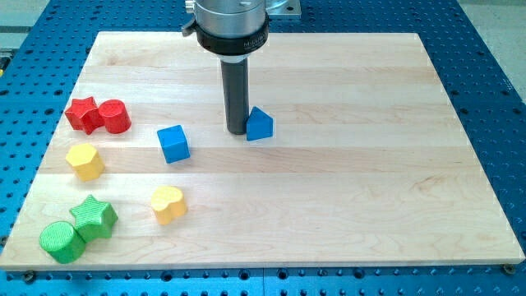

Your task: Move the blue cube closely to the triangle

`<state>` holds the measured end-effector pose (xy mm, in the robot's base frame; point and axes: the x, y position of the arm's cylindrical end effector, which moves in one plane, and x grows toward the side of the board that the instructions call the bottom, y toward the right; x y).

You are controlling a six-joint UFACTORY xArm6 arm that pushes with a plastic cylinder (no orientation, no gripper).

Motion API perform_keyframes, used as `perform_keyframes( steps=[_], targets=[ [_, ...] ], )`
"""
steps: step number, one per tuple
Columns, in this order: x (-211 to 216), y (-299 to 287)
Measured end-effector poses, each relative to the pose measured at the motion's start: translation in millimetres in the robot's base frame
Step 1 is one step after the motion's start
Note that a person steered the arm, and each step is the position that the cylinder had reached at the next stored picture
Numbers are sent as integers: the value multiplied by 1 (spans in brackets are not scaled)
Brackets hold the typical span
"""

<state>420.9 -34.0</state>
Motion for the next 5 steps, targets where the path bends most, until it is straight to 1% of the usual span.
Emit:
perform_keyframes(
  steps=[1, 2, 3, 4, 5],
  targets=[
    [-1, 0],
    [-8, -56],
    [-9, -127],
    [-5, -165],
    [17, -154]
  ],
)
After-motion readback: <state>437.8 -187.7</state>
